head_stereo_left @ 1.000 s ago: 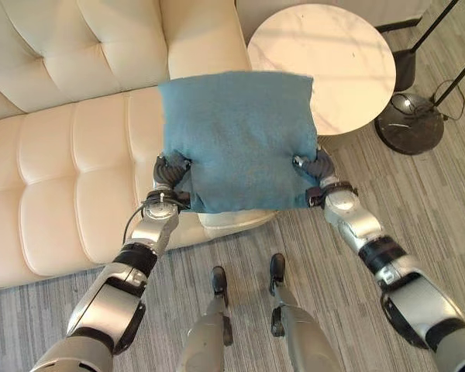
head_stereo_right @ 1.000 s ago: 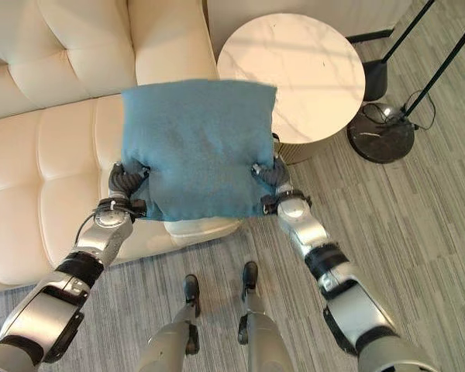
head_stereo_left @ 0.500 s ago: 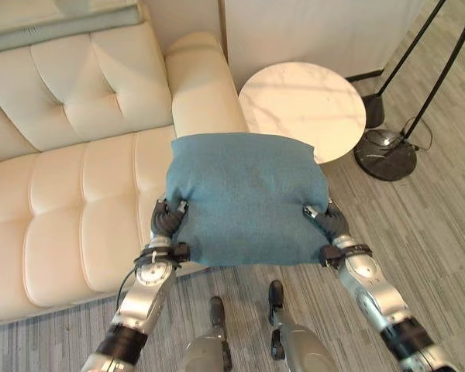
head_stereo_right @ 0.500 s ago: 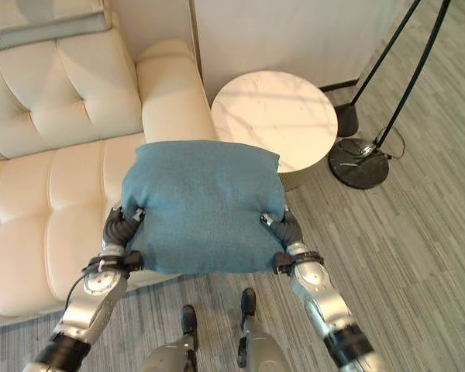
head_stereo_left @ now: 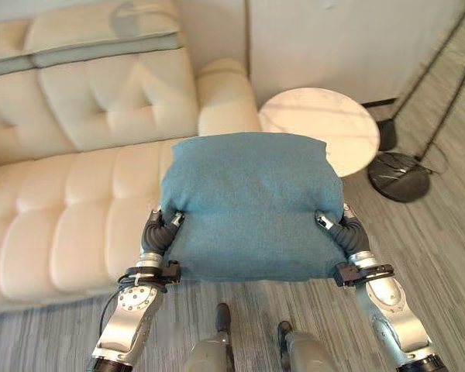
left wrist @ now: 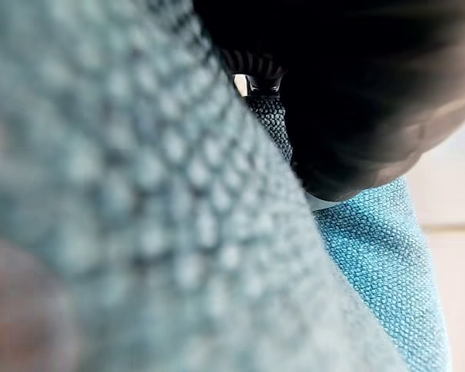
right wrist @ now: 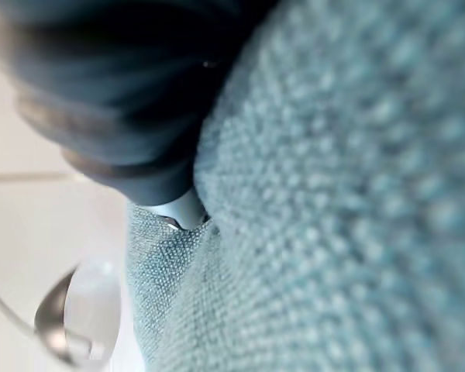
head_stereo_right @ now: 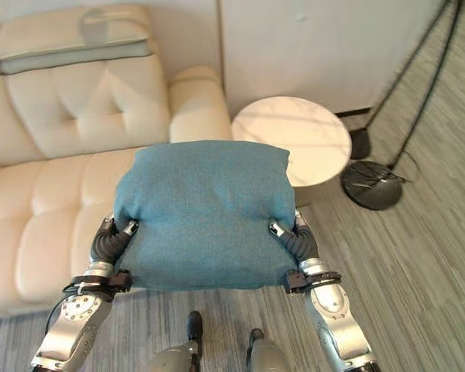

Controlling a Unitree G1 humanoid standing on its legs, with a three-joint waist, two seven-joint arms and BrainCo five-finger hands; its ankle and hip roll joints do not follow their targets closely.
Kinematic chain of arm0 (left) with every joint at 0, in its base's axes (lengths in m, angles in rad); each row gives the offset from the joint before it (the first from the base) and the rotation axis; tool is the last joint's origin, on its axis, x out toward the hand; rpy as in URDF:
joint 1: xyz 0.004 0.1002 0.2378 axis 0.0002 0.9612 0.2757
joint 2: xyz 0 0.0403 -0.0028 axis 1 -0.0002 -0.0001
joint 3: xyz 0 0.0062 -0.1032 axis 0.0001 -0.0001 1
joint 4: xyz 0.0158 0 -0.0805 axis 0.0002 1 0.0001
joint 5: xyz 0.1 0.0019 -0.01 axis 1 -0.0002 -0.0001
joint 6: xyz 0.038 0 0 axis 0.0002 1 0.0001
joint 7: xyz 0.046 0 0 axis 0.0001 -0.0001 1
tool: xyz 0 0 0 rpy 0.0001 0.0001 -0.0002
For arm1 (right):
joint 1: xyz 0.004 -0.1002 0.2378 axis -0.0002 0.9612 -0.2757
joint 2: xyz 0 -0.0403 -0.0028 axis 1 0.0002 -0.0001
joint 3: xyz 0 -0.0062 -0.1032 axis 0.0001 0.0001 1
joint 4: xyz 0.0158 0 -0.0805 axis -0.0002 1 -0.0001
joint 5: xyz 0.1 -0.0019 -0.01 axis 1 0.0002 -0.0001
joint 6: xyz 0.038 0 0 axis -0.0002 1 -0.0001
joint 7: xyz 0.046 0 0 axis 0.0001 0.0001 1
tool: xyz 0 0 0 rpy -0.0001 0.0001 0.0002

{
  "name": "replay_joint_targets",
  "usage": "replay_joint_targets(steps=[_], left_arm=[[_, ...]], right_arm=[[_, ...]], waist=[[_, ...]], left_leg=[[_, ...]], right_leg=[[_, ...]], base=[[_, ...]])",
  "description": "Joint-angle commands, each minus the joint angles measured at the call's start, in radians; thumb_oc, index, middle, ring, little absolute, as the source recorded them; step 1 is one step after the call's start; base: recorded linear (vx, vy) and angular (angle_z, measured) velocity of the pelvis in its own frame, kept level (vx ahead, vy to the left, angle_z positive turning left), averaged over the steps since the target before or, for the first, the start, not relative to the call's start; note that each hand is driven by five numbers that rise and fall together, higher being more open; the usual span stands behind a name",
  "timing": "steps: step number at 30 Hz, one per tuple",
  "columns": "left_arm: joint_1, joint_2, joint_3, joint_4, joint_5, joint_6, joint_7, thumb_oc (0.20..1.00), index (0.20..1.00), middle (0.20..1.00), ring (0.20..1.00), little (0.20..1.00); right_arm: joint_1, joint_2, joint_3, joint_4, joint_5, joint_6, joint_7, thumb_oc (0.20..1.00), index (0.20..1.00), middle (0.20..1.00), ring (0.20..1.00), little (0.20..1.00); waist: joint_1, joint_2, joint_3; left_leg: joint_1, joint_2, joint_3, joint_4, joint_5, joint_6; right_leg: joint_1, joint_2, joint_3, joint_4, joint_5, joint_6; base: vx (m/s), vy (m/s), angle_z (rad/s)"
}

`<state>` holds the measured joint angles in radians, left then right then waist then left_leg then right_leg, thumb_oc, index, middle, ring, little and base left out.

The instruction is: Pick up all the scattered cushions and arrange them neatly on the sofa.

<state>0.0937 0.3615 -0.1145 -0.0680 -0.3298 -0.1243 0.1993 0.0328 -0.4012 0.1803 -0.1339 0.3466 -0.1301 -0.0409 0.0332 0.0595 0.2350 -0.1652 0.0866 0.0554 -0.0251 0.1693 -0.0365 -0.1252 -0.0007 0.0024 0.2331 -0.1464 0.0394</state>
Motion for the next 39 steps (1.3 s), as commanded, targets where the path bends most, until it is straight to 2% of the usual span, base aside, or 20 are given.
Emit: replay_joint_targets(steps=[1, 2, 4, 6, 7, 8, 10, 12, 14, 20, 28, 29, 30, 31, 32, 33, 35, 36, 37, 39], left_arm=[[-0.054, 0.037, -0.019, -0.104, -0.001, -0.106, -0.04, 0.2, 0.2, 0.2, 0.2, 0.2], [-0.06, 0.024, -0.023, -0.109, -0.012, -0.103, -0.045, 0.2, 0.2, 0.2, 0.2, 0.2], [-0.067, 0.021, -0.027, -0.109, -0.008, -0.103, -0.049, 0.2, 0.2, 0.2, 0.2, 0.2], [-0.062, 0.017, -0.03, -0.125, -0.008, -0.102, -0.067, 0.2, 0.2, 0.2, 0.2, 0.2], [-0.055, 0.012, -0.036, -0.131, -0.01, -0.107, -0.081, 0.2, 0.2, 0.2, 0.2, 0.2], [-0.054, 0.008, -0.04, -0.132, -0.021, -0.109, -0.081, 0.2, 0.2, 0.2, 0.2, 0.2], [-0.055, 0.002, -0.047, -0.13, -0.026, -0.111, -0.079, 0.2, 0.2, 0.2, 0.2, 0.2], [-0.062, -0.002, -0.058, -0.123, -0.038, -0.107, -0.083, 0.2, 0.2, 0.2, 0.2, 0.2], [-0.06, -0.002, -0.063, -0.119, -0.039, -0.102, -0.087, 0.2, 0.2, 0.2, 0.2, 0.2], [-0.025, 0.004, -0.046, -0.107, -0.027, -0.082, -0.099, 0.2, 0.2, 0.2, 0.2, 0.2], [-0.013, 0.032, -0.019, -0.118, -0.019, -0.084, -0.098, 0.2, 0.2, 0.2, 0.2, 0.2], [-0.015, 0.036, -0.021, -0.118, -0.012, -0.08, -0.094, 0.2, 0.2, 0.2, 0.2, 0.2], [-0.015, 0.036, -0.021, -0.118, -0.012, -0.08, -0.094, 0.2, 0.2, 0.2, 0.2, 0.2], [-0.019, 0.044, -0.022, -0.115, -0.007, -0.077, -0.092, 0.2, 0.2, 0.2, 0.2, 0.2], [-0.02, 0.044, -0.022, -0.115, -0.007, -0.077, -0.092, 0.2, 0.2, 0.2, 0.2, 0.2], [-0.026, 0.053, -0.021, -0.111, 0.001, -0.078, -0.089, 0.2, 0.2, 0.2, 0.2, 0.2], [-0.025, 0.059, -0.02, -0.106, 0.008, -0.081, -0.089, 0.2, 0.2, 0.2, 0.2, 0.2], [-0.026, 0.059, -0.02, -0.106, 0.008, -0.081, -0.089, 0.2, 0.2, 0.2, 0.2, 0.2], [-0.019, 0.058, -0.019, -0.104, 0.006, -0.087, -0.095, 0.2, 0.2, 0.2, 0.2, 0.2], [-0.014, 0.061, -0.016, -0.103, 0.004, -0.088, -0.092, 0.2, 0.2, 0.2, 0.2, 0.2]], right_arm=[[-0.081, 0.056, -0.005, -0.127, 0.01, -0.138, 0.026, 0.2, 0.2, 0.2, 0.2, 0.2], [-0.087, 0.039, -0.009, -0.127, 0.002, -0.129, 0.013, 0.2, 0.2, 0.2, 0.2, 0.2], [-0.092, 0.031, -0.007, -0.124, -0.002, -0.128, 0.009, 0.2, 0.2, 0.2, 0.2, 0.2], [-0.084, 0.024, -0.001, -0.137, 0.0, -0.124, 0.019, 0.2, 0.2, 0.2, 0.2, 0.2], [-0.065, 0.017, 0.005, -0.143, 0.004, -0.123, 0.036, 0.2, 0.2, 0.2, 0.2, 0.2], [-0.059, 0.013, 0.002, -0.148, 0.003, -0.122, 0.04, 0.2, 0.2, 0.2, 0.2, 0.2], [-0.051, 0.011, -0.001, -0.149, 0.005, -0.122, 0.049, 0.2, 0.2, 0.2, 0.2, 0.2], [-0.037, 0.017, -0.021, -0.146, 0.006, -0.123, 0.045, 0.2, 0.2, 0.2, 0.2, 0.2], [-0.024, 0.02, -0.029, -0.149, 0.008, -0.123, 0.044, 0.2, 0.2, 0.2, 0.2, 0.2], [-0.022, 0.043, -0.009, -0.14, 0.045, -0.106, 0.055, 0.2, 0.2, 0.2, 0.2, 0.2], [-0.043, 0.055, 0.002, -0.142, 0.052, -0.093, 0.07, 0.2, 0.2, 0.2, 0.2, 0.2], [-0.039, 0.061, 0.001, -0.143, 0.049, -0.09, 0.075, 0.2, 0.2, 0.2, 0.2, 0.2], [-0.039, 0.061, 0.001, -0.143, 0.049, -0.09, 0.075, 0.2, 0.2, 0.2, 0.2, 0.2], [-0.039, 0.065, 0.003, -0.147, 0.05, -0.085, 0.084, 0.2, 0.2, 0.2, 0.2, 0.2], [-0.04, 0.065, 0.003, -0.147, 0.05, -0.085, 0.083, 0.2, 0.2, 0.2, 0.2, 0.2], [-0.045, 0.07, 0.007, -0.157, 0.062, -0.089, 0.092, 0.2, 0.2, 0.2, 0.2, 0.2], [-0.047, 0.082, 0.024, -0.158, 0.083, -0.094, 0.097, 0.2, 0.2, 0.2, 0.2, 0.2], [-0.047, 0.081, 0.024, -0.158, 0.083, -0.094, 0.097, 0.2, 0.2, 0.2, 0.2, 0.2], [-0.046, 0.078, 0.023, -0.156, 0.085, -0.093, 0.105, 0.2, 0.2, 0.2, 0.2, 0.2], [-0.054, 0.072, 0.024, -0.153, 0.081, -0.092, 0.102, 0.2, 0.2, 0.2, 0.2, 0.2]], waist=[[0.006, -0.077, -0.066], [0.001, -0.066, -0.047], [-0.009, -0.066, -0.042], [-0.03, -0.075, -0.05], [-0.046, -0.088, -0.053], [-0.052, -0.089, -0.061], [-0.068, -0.082, -0.071], [-0.092, -0.068, -0.085], [-0.103, -0.058, -0.085], [-0.097, -0.061, -0.084], [-0.053, -0.101, -0.084], [-0.049, -0.103, -0.083], [-0.048, -0.104, -0.084], [-0.056, -0.099, -0.07], [-0.055, -0.1, -0.071], [-0.067, -0.086, -0.044], [-0.069, -0.072, -0.027], [-0.068, -0.072, -0.027], [-0.079, -0.064, -0.018], [-0.081, -0.061, -0.017]], left_leg=[[-0.097, -0.069, -0.011, -0.003, -0.006, -0.075], [-0.123, -0.061, 0.014, 0.013, 0.002, -0.087], [-0.125, -0.056, 0.041, 0.037, -0.015, -0.077], [-0.088, -0.039, 0.096, 0.076, -0.075, -0.047], [-0.046, -0.033, 0.12, 0.131, -0.139, -0.039], [-0.025, -0.022, 0.132, 0.137, -0.154, -0.039], [0.031, 0.013, 0.182, 0.118, -0.161, -0.046], [0.087, 0.059, 0.284, 0.071, -0.157, -0.067], [0.107, 0.072, 0.322, 0.035, -0.125, -0.071], [0.109, 0.046, 0.269, 0.049, -0.145, -0.061], [0.057, -0.016, 0.202, 0.146, -0.234, -0.012], [0.055, -0.046, 0.179, 0.143, -0.253, 0.015], [0.054, -0.047, 0.18, 0.143, -0.253, 0.016], [0.071, -0.078, 0.159, 0.129, -0.267, 0.046], [0.07, -0.079, 0.16, 0.128, -0.267, 0.047], [0.086, -0.094, 0.149, 0.128, -0.282, 0.073], [0.113, -0.098, 0.148, 0.129, -0.31, 0.086], [0.114, -0.099, 0.149, 0.129, -0.31, 0.086], [0.153, -0.112, 0.133, 0.111, -0.324, 0.086], [0.166, -0.115, 0.129, 0.098, -0.327, 0.087]], right_leg=[[0.149, 0.008, -0.003, -0.143, -0.035, 0.017], [0.131, 0.005, -0.035, -0.16, -0.016, 0.015], [0.118, -0.005, -0.055, -0.161, -0.001, 0.018], [0.096, -0.032, -0.094, -0.167, 0.025, 0.024], [0.09, -0.061, -0.126, -0.172, 0.041, 0.027], [0.08, -0.069, -0.145, -0.175, 0.048, 0.028], [0.081, -0.083, -0.194, -0.182, 0.054, 0.035], [0.093, -0.102, -0.254, -0.196, 0.048, 0.05], [0.099, -0.105, -0.289, -0.201, 0.061, 0.048], [0.165, -0.128, -0.307, -0.195, 0.048, 0.048], [0.186, -0.178, -0.269, -0.169, 0.045, 0.076], [0.158, -0.204, -0.243, -0.088, 0.064, 0.087], [0.155, -0.206, -0.242, -0.085, 0.063, 0.087], [0.083, -0.231, -0.194, 0.055, 0.125, 0.092], [0.08, -0.232, -0.192, 0.059, 0.123, 0.093], [-0.002, -0.229, -0.135, 0.209, 0.167, 0.088], [-0.071, -0.216, -0.114, 0.276, 0.142, 0.079], [-0.072, -0.216, -0.113, 0.277, 0.141, 0.079], [-0.127, -0.169, -0.103, 0.244, 0.116, 0.072], [-0.163, -0.155, -0.109, 0.207, 0.12, 0.073]], base=[[-0.32, -0.1, 0.51], [-0.21, -0.031, 0.44], [-0.24, -0.01, 0.54], [-0.22, 0.022, 0.34], [-0.17, 0.013, 0.53], [-0.13, 0.018, 0.78], [-0.04, 0.029, 0.78], [0.04, 0.096, 0.85], [0.0, 0.074, 0.89], [0.12, 0.103, 0.4], [0.15, 0.172, 0.06], [0.11, 0.174, 0.0], [0.22, 0.383, -0.02], [0.11, 0.215, 0.04], [0.18, 0.395, 0.09], [0.08, 0.185, 0.19], [0.17, 0.227, 0.27], [0.32, 0.215, 0.07], [0.19, 0.079, -0.03], [0.27, 0.068, -0.07]])
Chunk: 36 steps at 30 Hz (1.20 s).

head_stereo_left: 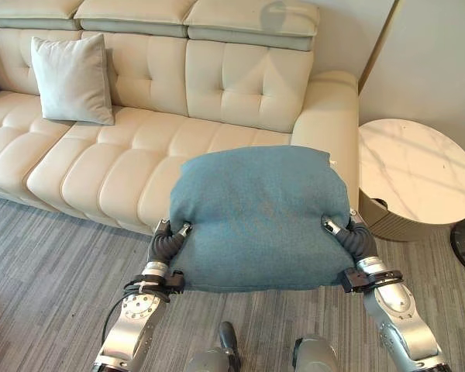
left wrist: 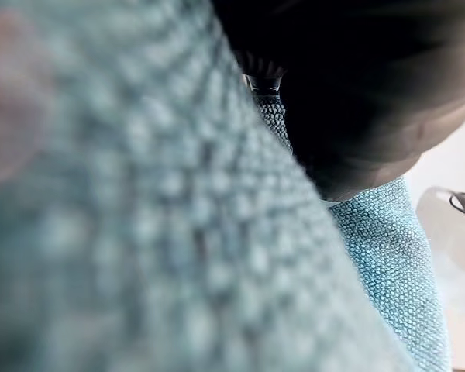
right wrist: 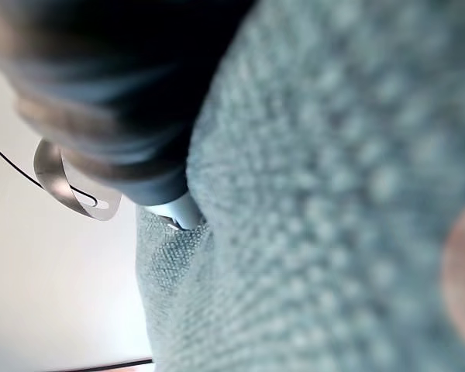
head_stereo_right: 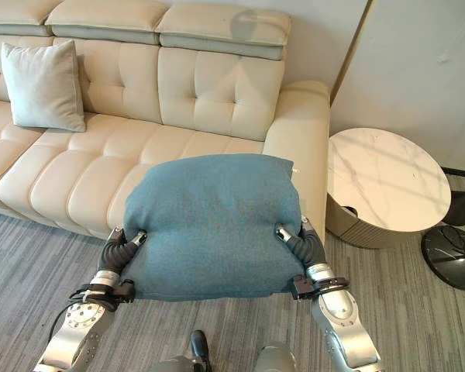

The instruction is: Pick up all the scattered cushions and arrange them neatly on the sofa.

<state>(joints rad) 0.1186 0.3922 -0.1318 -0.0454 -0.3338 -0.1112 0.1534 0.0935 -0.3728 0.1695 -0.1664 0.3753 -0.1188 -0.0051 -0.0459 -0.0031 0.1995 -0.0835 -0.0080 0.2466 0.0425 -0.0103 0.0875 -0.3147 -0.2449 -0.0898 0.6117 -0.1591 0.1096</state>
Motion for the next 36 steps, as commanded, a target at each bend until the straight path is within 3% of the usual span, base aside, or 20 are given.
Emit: replay_joint_targets(steps=[1, 2, 3, 4, 5, 6, 9, 10, 11, 13, 15, 18, 20, 21, 22, 23, 26, 28, 30, 36], left_arm=[[-0.032, 0.03, 0.009, -0.126, 0.007, -0.105, -0.04, 0.2, 0.2, 0.2, 0.2, 0.2], [-0.034, 0.028, 0.009, -0.124, 0.004, -0.106, -0.037, 0.2, 0.2, 0.2, 0.2, 0.2], [-0.043, 0.02, 0.006, -0.118, 0.003, -0.107, -0.035, 0.2, 0.2, 0.2, 0.2, 0.2], [-0.052, 0.013, 0.006, -0.111, 0.005, -0.11, -0.036, 0.2, 0.2, 0.2, 0.2, 0.2], [-0.056, 0.006, 0.004, -0.106, 0.007, -0.111, -0.036, 0.2, 0.2, 0.2, 0.2, 0.2], [-0.061, 0.001, -0.002, -0.101, 0.016, -0.112, -0.039, 0.2, 0.2, 0.2, 0.2, 0.2], [-0.059, -0.012, -0.02, -0.116, 0.019, -0.109, -0.065, 0.2, 0.2, 0.2, 0.2, 0.2], [-0.058, -0.021, -0.026, -0.116, 0.021, -0.109, -0.068, 0.2, 0.2, 0.2, 0.2, 0.2], [-0.053, -0.02, -0.024, -0.114, 0.021, -0.109, -0.071, 0.2, 0.2, 0.2, 0.2, 0.2], [-0.05, -0.025, -0.019, -0.108, 0.015, -0.112, -0.071, 0.2, 0.2, 0.2, 0.2, 0.2], [-0.061, -0.023, -0.027, -0.106, 0.011, -0.107, -0.075, 0.2, 0.2, 0.2, 0.2, 0.2], [-0.077, -0.032, -0.025, -0.101, 0.028, -0.107, -0.075, 0.2, 0.2, 0.2, 0.2, 0.2], [-0.08, -0.031, -0.024, -0.102, 0.03, -0.105, -0.075, 0.2, 0.2, 0.2, 0.2, 0.2], [-0.077, -0.033, -0.022, -0.101, 0.039, -0.1, -0.071, 0.2, 0.2, 0.2, 0.2, 0.2], [-0.075, -0.034, -0.018, -0.102, 0.044, -0.1, -0.065, 0.2, 0.2, 0.2, 0.2, 0.2], [-0.076, -0.034, -0.018, -0.101, 0.044, -0.1, -0.064, 0.2, 0.2, 0.2, 0.2, 0.2], [-0.065, -0.047, -0.015, -0.109, 0.04, -0.111, -0.042, 0.2, 0.2, 0.2, 0.2, 0.2], [-0.062, -0.052, -0.014, -0.106, 0.035, -0.114, -0.045, 0.2, 0.2, 0.2, 0.2, 0.2], [-0.064, -0.05, -0.013, -0.102, 0.037, -0.113, -0.041, 0.2, 0.2, 0.2, 0.2, 0.2], [-0.093, -0.008, 0.011, -0.067, 0.048, -0.122, -0.01, 0.2, 0.2, 0.2, 0.2, 0.2]], right_arm=[[-0.135, 0.037, 0.038, -0.121, 0.06, -0.108, 0.066, 0.2, 0.2, 0.2, 0.2, 0.2], [-0.134, 0.032, 0.032, -0.128, 0.062, -0.115, 0.065, 0.2, 0.2, 0.2, 0.2, 0.2], [-0.131, 0.031, 0.028, -0.136, 0.069, -0.116, 0.068, 0.2, 0.2, 0.2, 0.2, 0.2], [-0.126, 0.025, 0.017, -0.139, 0.075, -0.117, 0.072, 0.2, 0.2, 0.2, 0.2, 0.2], [-0.12, 0.024, 0.011, -0.138, 0.074, -0.118, 0.068, 0.2, 0.2, 0.2, 0.2, 0.2], [-0.104, 0.02, 0.003, -0.132, 0.071, -0.118, 0.067, 0.2, 0.2, 0.2, 0.2, 0.2], [-0.046, 0.024, -0.025, -0.154, 0.089, -0.124, 0.08, 0.2, 0.2, 0.2, 0.2, 0.2], [-0.02, 0.023, -0.042, -0.155, 0.096, -0.127, 0.081, 0.2, 0.2, 0.2, 0.2, 0.2], [-0.034, -0.005, -0.054, -0.135, 0.075, -0.13, 0.066, 0.2, 0.2, 0.2, 0.2, 0.2], [-0.029, -0.02, -0.073, -0.128, 0.068, -0.132, 0.055, 0.2, 0.2, 0.2, 0.2, 0.2], [-0.042, -0.031, -0.076, -0.125, 0.06, -0.13, 0.04, 0.2, 0.2, 0.2, 0.2, 0.2], [-0.047, -0.041, -0.102, -0.131, 0.039, -0.131, 0.032, 0.2, 0.2, 0.2, 0.2, 0.2], [-0.049, -0.04, -0.103, -0.131, 0.035, -0.129, 0.03, 0.2, 0.2, 0.2, 0.2, 0.2], [-0.046, -0.04, -0.108, -0.13, 0.026, -0.128, 0.02, 0.2, 0.2, 0.2, 0.2, 0.2], [-0.047, -0.041, -0.104, -0.126, 0.016, -0.127, 0.016, 0.2, 0.2, 0.2, 0.2, 0.2], [-0.047, -0.041, -0.104, -0.126, 0.016, -0.127, 0.016, 0.2, 0.2, 0.2, 0.2, 0.2], [-0.043, -0.041, -0.08, -0.106, -0.002, -0.118, 0.018, 0.2, 0.2, 0.2, 0.2, 0.2], [-0.041, -0.041, -0.07, -0.101, -0.02, -0.118, 0.027, 0.2, 0.2, 0.2, 0.2, 0.2], [-0.047, -0.043, -0.066, -0.091, -0.037, -0.114, 0.022, 0.2, 0.2, 0.2, 0.2, 0.2], [-0.143, 0.014, -0.016, -0.045, -0.063, -0.103, -0.002, 0.2, 0.2, 0.2, 0.2, 0.2]], waist=[[-0.012, -0.003, 0.03], [-0.022, -0.005, 0.033], [-0.036, -0.017, 0.035], [-0.053, -0.007, 0.037], [-0.061, -0.015, 0.031], [-0.072, -0.005, 0.031], [-0.1, -0.015, 0.013], [-0.113, -0.01, -0.002], [-0.124, 0.0, -0.006], [-0.131, 0.001, -0.017], [-0.122, -0.011, -0.021], [-0.123, -0.028, -0.026], [-0.118, -0.034, -0.026], [-0.106, -0.035, -0.024], [-0.096, -0.034, -0.023], [-0.096, -0.035, -0.024], [-0.083, -0.034, -0.033], [-0.085, -0.01, -0.056], [-0.085, -0.004, -0.061], [-0.059, 0.007, -0.048]], left_leg=[[0.123, -0.033, -0.064, 0.008, -0.168, -0.041], [0.154, -0.04, -0.078, 0.001, -0.195, -0.044], [0.165, -0.056, -0.08, 0.0, -0.199, -0.045], [0.191, -0.055, -0.096, -0.004, -0.218, -0.052], [0.211, -0.065, -0.099, -0.012, -0.225, -0.059], [0.238, -0.057, -0.104, -0.015, -0.241, -0.069], [0.261, -0.062, -0.126, 0.019, -0.258, -0.094], [0.255, -0.044, -0.123, 0.07, -0.244, -0.119], [0.202, 0.006, -0.077, 0.247, -0.154, -0.177], [0.15, 0.06, -0.019, 0.392, -0.056, -0.207], [0.074, 0.056, 0.025, 0.416, -0.079, -0.174], [0.021, 0.081, 0.096, 0.294, -0.151, -0.15], [-0.003, 0.084, 0.089, 0.255, -0.146, -0.148], [-0.035, 0.096, 0.022, 0.162, -0.078, -0.167], [-0.041, 0.1, -0.028, 0.124, -0.046, -0.179], [-0.041, 0.098, -0.028, 0.119, -0.041, -0.179], [-0.03, 0.138, -0.176, 0.041, 0.004, -0.209], [0.022, 0.146, -0.159, -0.039, 0.007, -0.211], [0.039, 0.143, -0.14, -0.044, 0.008, -0.21], [0.058, 0.065, -0.082, -0.044, -0.036, -0.149]], right_leg=[[-0.027, 0.103, -0.05, -0.255, 0.148, 0.011], [-0.055, 0.121, -0.062, -0.301, 0.148, 0.029], [-0.08, 0.136, -0.076, -0.375, 0.187, 0.036], [-0.081, 0.154, -0.096, -0.441, 0.211, 0.051], [-0.098, 0.149, -0.116, -0.489, 0.225, 0.058], [-0.095, 0.149, -0.153, -0.516, 0.23, 0.06], [-0.054, 0.149, -0.113, -0.543, 0.243, 0.035], [-0.032, 0.158, -0.095, -0.533, 0.245, 0.02], [0.013, 0.159, -0.122, -0.526, 0.235, 0.001], [0.07, 0.176, -0.121, -0.54, 0.207, -0.03], [0.111, 0.175, -0.1, -0.555, 0.185, -0.039], [0.172, 0.148, -0.075, -0.587, 0.172, -0.012], [0.19, 0.143, -0.06, -0.589, 0.167, -0.012], [0.219, 0.155, -0.021, -0.592, 0.156, -0.017], [0.232, 0.16, 0.004, -0.595, 0.15, -0.02], [0.23, 0.159, 0.004, -0.596, 0.153, -0.02], [0.255, 0.159, 0.115, -0.584, 0.134, -0.009], [0.259, 0.162, 0.14, -0.595, 0.135, 0.005], [0.266, 0.154, 0.152, -0.604, 0.139, 0.013], [0.218, 0.094, 0.239, -0.618, 0.19, 0.066]], base=[[0.46, 0.051, 0.05], [0.47, 0.006, 0.12], [0.44, -0.007, 0.09], [0.41, -0.042, 0.1], [0.51, -0.045, 0.47], [0.48, -0.088, 0.46], [0.35, -0.097, 0.38], [0.4, -0.187, 0.77], [0.51, -0.24, 0.76], [0.4, -0.175, 0.34], [0.28, -0.055, -0.4], [0.27, 0.059, -0.43], [0.2, 0.096, -0.36], [0.25, 0.134, -0.42], [0.24, 0.13, -0.66], [0.18, 0.125, -0.83], [0.25, 0.23, -1.02], [0.21, 0.275, -0.97], [0.13, 0.205, -0.91], [0.02, 0.272, -0.5]])
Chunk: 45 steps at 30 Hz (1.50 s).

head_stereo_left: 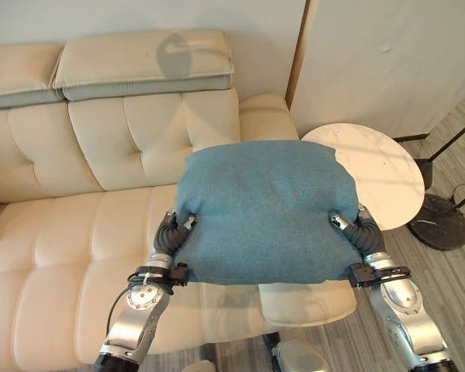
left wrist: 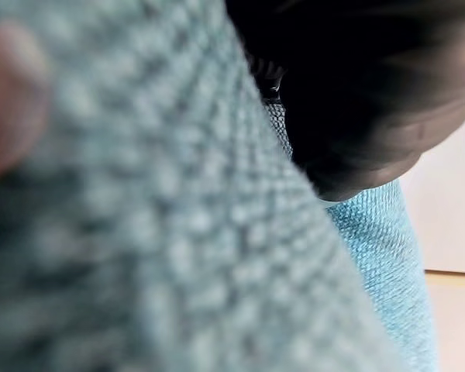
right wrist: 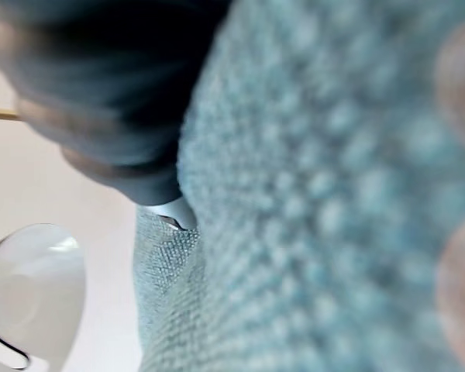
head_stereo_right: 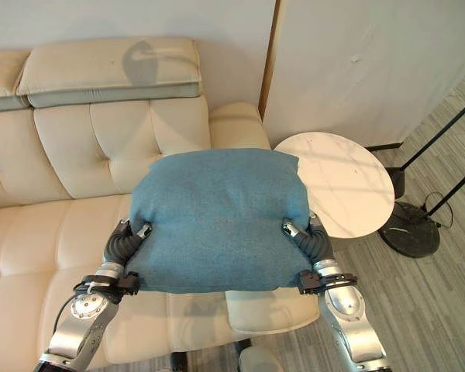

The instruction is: Pick up all the scattered cushions and arrange them neatly on the sofa.

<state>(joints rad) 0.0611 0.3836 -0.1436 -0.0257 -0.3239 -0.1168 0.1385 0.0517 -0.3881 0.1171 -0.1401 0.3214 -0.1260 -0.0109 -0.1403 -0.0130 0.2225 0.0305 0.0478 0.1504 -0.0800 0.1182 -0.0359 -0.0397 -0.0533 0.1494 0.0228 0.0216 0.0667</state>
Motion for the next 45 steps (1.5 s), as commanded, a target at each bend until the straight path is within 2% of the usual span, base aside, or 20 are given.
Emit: replay_joint_targets(steps=[1, 2, 5, 7, 11, 15, 19, 21, 22, 24, 28, 29, 30, 31, 32, 35, 36, 39, 40, 45], left_arm=[[-0.037, 0.001, 0.024, -0.086, 0.038, -0.117, 0.005, 0.2, 0.2, 0.2, 0.2, 0.2], [-0.044, 0.008, 0.027, -0.075, 0.042, -0.118, 0.014, 0.2, 0.2, 0.2, 0.2, 0.2], [-0.081, 0.035, 0.04, -0.037, 0.05, -0.126, 0.047, 0.2, 0.2, 0.2, 0.2, 0.2], [-0.122, 0.046, 0.038, -0.001, 0.058, -0.14, 0.078, 0.2, 0.2, 0.2, 0.2, 0.2], [-0.192, 0.048, 0.032, 0.047, 0.056, -0.167, 0.139, 0.2, 0.2, 0.2, 0.2, 0.2], [-0.246, 0.058, 0.03, 0.08, 0.067, -0.189, 0.194, 0.2, 0.2, 0.2, 0.2, 0.2], [-0.511, 0.142, -0.022, 0.188, 0.094, -0.236, 0.299, 0.2, 0.2, 0.2, 0.2, 0.2], [-0.765, 0.182, -0.096, 0.328, 0.063, -0.262, 0.352, 0.2, 0.2, 0.2, 0.2, 0.2], [-0.773, 0.182, -0.098, 0.333, 0.062, -0.264, 0.352, 0.2, 0.2, 0.2, 0.2, 0.2], [-0.987, 0.22, -0.146, 0.518, -0.005, -0.272, 0.375, 0.2, 0.2, 0.2, 0.2, 0.2], [-1.308, 0.278, -0.248, 0.785, -0.084, -0.266, 0.374, 0.2, 0.2, 0.2, 0.2, 0.2], [-1.37, 0.293, -0.271, 0.835, -0.1, -0.258, 0.362, 0.382, 0.382, 0.382, 0.382, 0.382], [-1.45, 0.308, -0.296, 0.891, -0.11, -0.247, 0.357, 1.0, 1.0, 1.0, 1.0, 1.0], [-1.495, 0.316, -0.322, 0.94, -0.117, -0.229, 0.343, 1.0, 1.0, 1.0, 1.0, 1.0], [-1.546, 0.332, -0.352, 0.98, -0.117, -0.214, 0.327, 1.0, 1.0, 1.0, 1.0, 1.0], [-1.612, 0.357, -0.403, 1.059, -0.112, -0.177, 0.287, 1.0, 1.0, 1.0, 1.0, 1.0], [-1.633, 0.39, -0.438, 1.079, -0.075, -0.154, 0.259, 1.0, 1.0, 1.0, 1.0, 1.0], [-1.591, 0.418, -0.431, 1.062, -0.059, -0.142, 0.247, 1.0, 1.0, 1.0, 1.0, 1.0], [-1.505, 0.427, -0.405, 1.06, -0.053, -0.127, 0.229, 1.0, 1.0, 1.0, 1.0, 1.0], [-1.232, 0.422, -0.276, 0.976, -0.005, -0.095, 0.23, 1.0, 1.0, 1.0, 1.0, 1.0]], right_arm=[[-0.103, 0.03, 0.036, -0.07, -0.009, -0.096, 0.003, 0.2, 0.2, 0.2, 0.2, 0.2], [-0.121, 0.044, 0.048, -0.062, -0.008, -0.095, 0.002, 0.2, 0.2, 0.2, 0.2, 0.2], [-0.194, 0.076, 0.087, -0.031, -0.011, -0.103, -0.014, 0.2, 0.2, 0.2, 0.2, 0.2], [-0.249, 0.101, 0.112, -0.002, -0.02, -0.119, -0.04, 0.2, 0.2, 0.2, 0.2, 0.2], [-0.372, 0.124, 0.132, 0.023, -0.09, -0.143, -0.135, 0.2, 0.2, 0.2, 0.2, 0.2], [-0.498, 0.162, 0.17, 0.039, -0.152, -0.156, -0.201, 0.2, 0.2, 0.2, 0.2, 0.2], [-0.835, 0.155, 0.236, 0.144, -0.292, -0.158, -0.325, 0.2, 0.2, 0.2, 0.2, 0.2], [-1.081, 0.127, 0.28, 0.281, -0.367, -0.137, -0.403, 0.2, 0.2, 0.2, 0.2, 0.2], [-1.088, 0.126, 0.279, 0.286, -0.367, -0.139, -0.405, 0.2, 0.2, 0.2, 0.2, 0.2], [-1.302, 0.109, 0.322, 0.419, -0.405, -0.104, -0.458, 0.2, 0.2, 0.2, 0.2, 0.2], [-1.565, 0.092, 0.391, 0.646, -0.39, -0.093, -0.543, 0.2, 0.2, 0.2, 0.2, 0.2], [-1.6, 0.083, 0.399, 0.686, -0.376, -0.088, -0.553, 0.2, 0.2, 0.2, 0.2, 0.2], [-1.633, 0.065, 0.402, 0.729, -0.355, -0.091, -0.566, 0.548, 0.548, 0.548, 0.548, 0.548], [-1.639, 0.053, 0.411, 0.754, -0.334, -0.094, -0.563, 0.944, 0.944, 0.944, 0.944, 0.944], [-1.646, 0.032, 0.412, 0.779, -0.319, -0.093, -0.564, 1.0, 1.0, 1.0, 1.0, 1.0], [-1.623, -0.016, 0.409, 0.805, -0.255, -0.097, -0.523, 1.0, 1.0, 1.0, 1.0, 1.0], [-1.559, -0.072, 0.415, 0.812, -0.227, -0.089, -0.481, 1.0, 1.0, 1.0, 1.0, 1.0], [-1.479, -0.098, 0.398, 0.793, -0.199, -0.075, -0.452, 1.0, 1.0, 1.0, 1.0, 1.0], [-1.357, -0.084, 0.364, 0.776, -0.168, -0.075, -0.409, 1.0, 1.0, 1.0, 1.0, 1.0], [-1.12, -0.032, 0.326, 0.702, -0.178, -0.072, -0.357, 1.0, 1.0, 1.0, 1.0, 1.0]], waist=[[0.038, 0.016, -0.071], [0.043, 0.018, -0.066], [0.074, 0.01, -0.034], [0.097, 0.005, -0.006], [0.125, 0.017, 0.038], [0.144, 0.03, 0.042], [0.181, 0.057, 0.049], [0.201, 0.07, 0.066], [0.202, 0.069, 0.068], [0.214, 0.07, 0.084], [0.221, 0.068, 0.096], [0.223, 0.069, 0.101], [0.223, 0.071, 0.113], [0.222, 0.075, 0.116], [0.221, 0.079, 0.121], [0.214, 0.085, 0.132], [0.208, 0.091, 0.144], [0.195, 0.093, 0.146], [0.182, 0.094, 0.156], [0.17, 0.087, 0.17]], left_leg=[[-0.057, 0.009, 0.017, 0.079, -0.165, -0.025], [-0.063, -0.002, 0.023, 0.08, -0.17, -0.016], [-0.085, -0.014, 0.062, 0.086, -0.179, -0.001], [-0.117, -0.025, 0.071, 0.095, -0.178, 0.005], [-0.201, -0.048, 0.057, 0.129, -0.176, 0.008], [-0.272, -0.051, 0.046, 0.128, -0.153, 0.003], [-0.36, -0.048, 0.021, 0.081, -0.09, -0.018], [-0.401, -0.048, 0.002, 0.052, -0.06, -0.036], [-0.406, -0.048, 0.003, 0.052, -0.055, -0.036], [-0.442, -0.048, -0.016, 0.03, -0.032, -0.045], [-0.49, -0.049, -0.04, 0.011, -0.014, -0.052], [-0.502, -0.049, -0.046, 0.007, -0.009, -0.054], [-0.518, -0.049, -0.052, 0.006, -0.003, -0.056], [-0.528, -0.052, -0.057, 0.004, 0.0, -0.056], [-0.539, -0.053, -0.061, 0.002, 0.004, -0.058], [-0.564, -0.056, -0.07, -0.001, 0.013, -0.06], [-0.581, -0.058, -0.069, -0.004, 0.023, -0.065], [-0.596, -0.059, -0.07, -0.007, 0.028, -0.068], [-0.599, -0.058, -0.068, -0.007, 0.027, -0.069], [-0.59, -0.054, -0.059, -0.007, 0.025, -0.068]], right_leg=[[-0.059, -0.098, 0.002, -0.028, 0.009, 0.11], [-0.076, -0.101, 0.01, -0.019, 0.014, 0.117], [-0.147, -0.101, -0.037, 0.025, 0.023, 0.122], [-0.191, -0.115, -0.104, 0.046, 0.043, 0.126], [-0.237, -0.14, -0.115, 0.022, 0.072, 0.116], [-0.289, -0.153, -0.132, 0.0, 0.098, 0.113], [-0.363, -0.156, -0.151, -0.024, 0.12, 0.114], [-0.401, -0.154, -0.165, -0.025, 0.121, 0.118], [-0.406, -0.155, -0.164, -0.025, 0.126, 0.118], [-0.444, -0.151, -0.17, -0.026, 0.129, 0.121], [-0.49, -0.148, -0.173, -0.028, 0.13, 0.128], [-0.501, -0.148, -0.17, -0.027, 0.13, 0.13], [-0.515, -0.149, -0.17, -0.026, 0.132, 0.133], [-0.519, -0.148, -0.168, -0.028, 0.133, 0.134], [-0.526, -0.149, -0.17, -0.03, 0.135, 0.136], [-0.546, -0.146, -0.17, -0.03, 0.142, 0.139], [-0.556, -0.148, -0.174, -0.036, 0.144, 0.141], [-0.567, -0.146, -0.176, -0.037, 0.143, 0.141], [-0.571, -0.148, -0.175, -0.037, 0.145, 0.139], [-0.575, -0.145, -0.167, -0.036, 0.147, 0.136]], base=[[-0.05, 0.14, -0.3], [-0.1, 0.173, -0.3], [-0.12, 0.125, -0.28], [-0.09, 0.049, -0.83], [-0.1, 0.027, -0.06], [-0.03, 0.002, 0.08], [-0.03, -0.01, 0.2], [-0.03, -0.01, 0.33], [-0.01, -0.021, 0.29], [-0.01, -0.036, 0.25], [0.01, -0.04, 0.08], [0.01, -0.044, 0.18], [0.0, -0.05, 0.18], [0.0, -0.043, 0.18], [0.0, -0.03, 0.15], [0.0, -0.03, 0.17], [-0.02, -0.033, 0.12], [0.0, -0.019, 0.1], [0.0, 0.008, 0.06], [-0.02, 0.004, -0.01]])
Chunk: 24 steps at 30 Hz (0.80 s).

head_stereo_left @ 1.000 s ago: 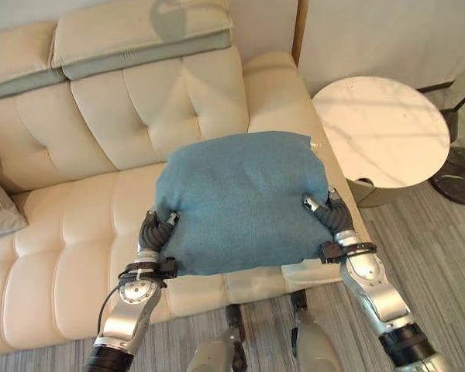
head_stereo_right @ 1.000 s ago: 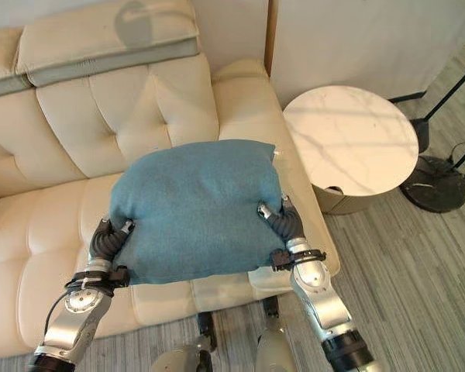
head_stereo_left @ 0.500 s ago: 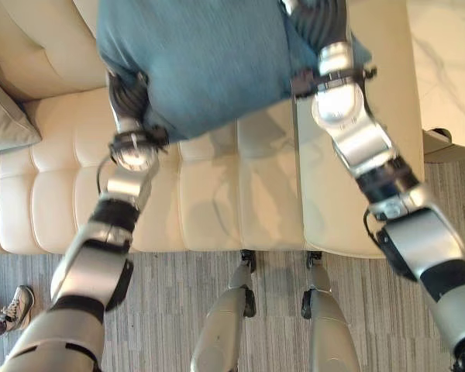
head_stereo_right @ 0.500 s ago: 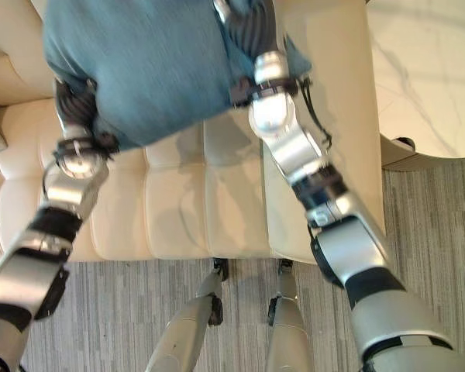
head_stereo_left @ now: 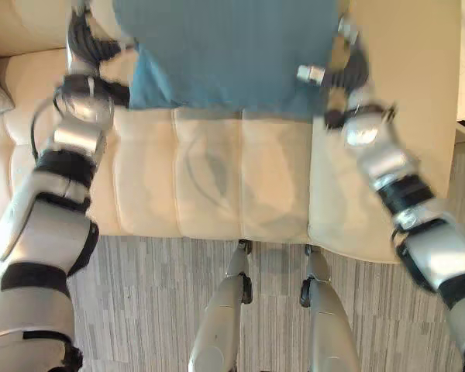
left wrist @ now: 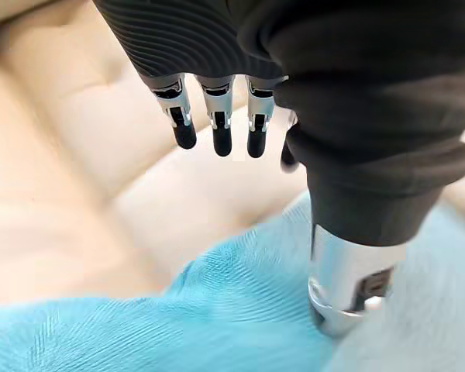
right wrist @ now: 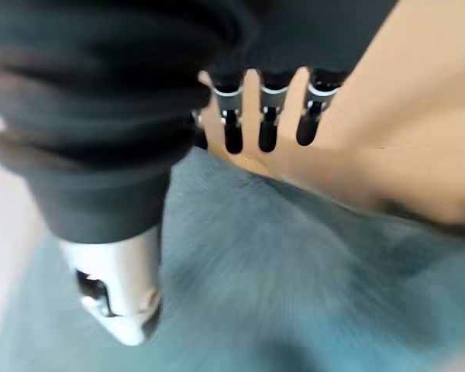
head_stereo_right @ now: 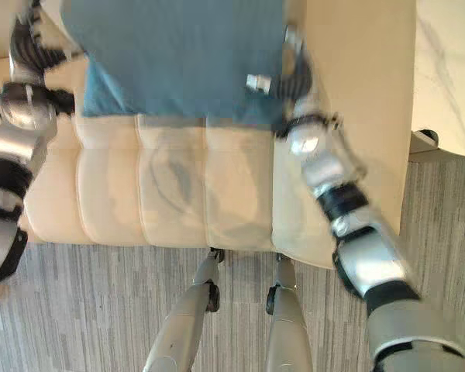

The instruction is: Pick up all the scattered cushions and arrange them neatly on the sofa.

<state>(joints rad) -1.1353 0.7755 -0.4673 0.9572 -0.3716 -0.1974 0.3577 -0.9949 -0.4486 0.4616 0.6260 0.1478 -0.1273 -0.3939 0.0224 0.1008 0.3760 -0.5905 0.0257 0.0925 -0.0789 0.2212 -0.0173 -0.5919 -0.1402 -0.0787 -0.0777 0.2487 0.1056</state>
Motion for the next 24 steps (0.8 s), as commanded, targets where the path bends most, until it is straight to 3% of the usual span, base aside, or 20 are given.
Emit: replay_joint_targets(steps=[1, 6, 12, 17, 22, 24], left_arm=[[-0.035, 0.03, 0.049, -0.008, 0.043, -0.015, 0.011, 1.0, 1.0, 1.0, 1.0, 1.0], [0.163, 0.002, 0.173, -0.073, 0.022, -0.019, 0.016, 1.0, 1.0, 1.0, 1.0, 1.0], [0.39, 0.003, 0.291, -0.345, 0.029, -0.066, 0.001, 1.0, 1.0, 1.0, 1.0, 1.0], [0.795, -0.047, 0.421, -0.633, 0.128, -0.056, -0.114, 1.0, 1.0, 1.0, 1.0, 1.0], [1.119, -0.181, 0.503, -0.674, 0.163, -0.01, -0.225, 1.0, 1.0, 1.0, 1.0, 1.0], [1.175, -0.207, 0.512, -0.675, 0.163, 0.0, -0.246, 1.0, 1.0, 1.0, 1.0, 1.0]], right_arm=[[-0.074, 0.029, -0.019, -0.064, -0.004, -0.07, 0.026, 1.0, 1.0, 1.0, 1.0, 1.0], [-0.014, -0.022, -0.031, -0.132, -0.024, -0.059, 0.054, 1.0, 1.0, 1.0, 1.0, 1.0], [0.129, -0.138, -0.134, -0.307, -0.032, -0.063, 0.09, 1.0, 1.0, 1.0, 1.0, 1.0], [0.575, -0.183, -0.298, -0.558, -0.081, -0.08, 0.224, 1.0, 1.0, 1.0, 1.0, 1.0], [0.965, -0.136, -0.401, -0.559, -0.117, -0.066, 0.337, 1.0, 1.0, 1.0, 1.0, 1.0], [1.026, -0.124, -0.415, -0.541, -0.134, -0.059, 0.354, 1.0, 1.0, 1.0, 1.0, 1.0]], waist=[[0.007, -0.027, 0.016], [0.006, -0.041, 0.032], [0.009, -0.069, 0.012], [-0.008, -0.114, -0.052], [-0.044, -0.159, -0.127], [-0.05, -0.163, -0.143]], left_leg=[[0.027, -0.032, 0.0, -0.008, -0.074, -0.086], [0.052, -0.026, 0.009, -0.006, -0.082, -0.091], [0.112, -0.018, 0.015, -0.003, -0.093, -0.094], [0.231, -0.011, 0.027, 0.025, -0.144, -0.08], [0.34, 0.001, 0.038, 0.084, -0.208, -0.055], [0.356, 0.002, 0.038, 0.095, -0.218, -0.05]], right_leg=[[-0.026, -0.059, 0.062, 0.064, -0.075, 0.097], [-0.006, -0.053, 0.066, 0.057, -0.079, 0.092], [0.053, -0.054, 0.048, 0.053, -0.084, 0.088], [0.195, -0.057, 0.023, 0.041, -0.106, 0.088], [0.324, -0.057, 0.004, 0.037, -0.136, 0.094], [0.342, -0.054, 0.005, 0.039, -0.139, 0.094]], base=[[-0.08, 0.009, -0.04], [-0.07, 0.004, -0.07], [-0.04, -0.02, -0.03], [0.06, -0.029, -0.01], [0.09, -0.002, -0.05], [0.04, 0.035, -0.06]])
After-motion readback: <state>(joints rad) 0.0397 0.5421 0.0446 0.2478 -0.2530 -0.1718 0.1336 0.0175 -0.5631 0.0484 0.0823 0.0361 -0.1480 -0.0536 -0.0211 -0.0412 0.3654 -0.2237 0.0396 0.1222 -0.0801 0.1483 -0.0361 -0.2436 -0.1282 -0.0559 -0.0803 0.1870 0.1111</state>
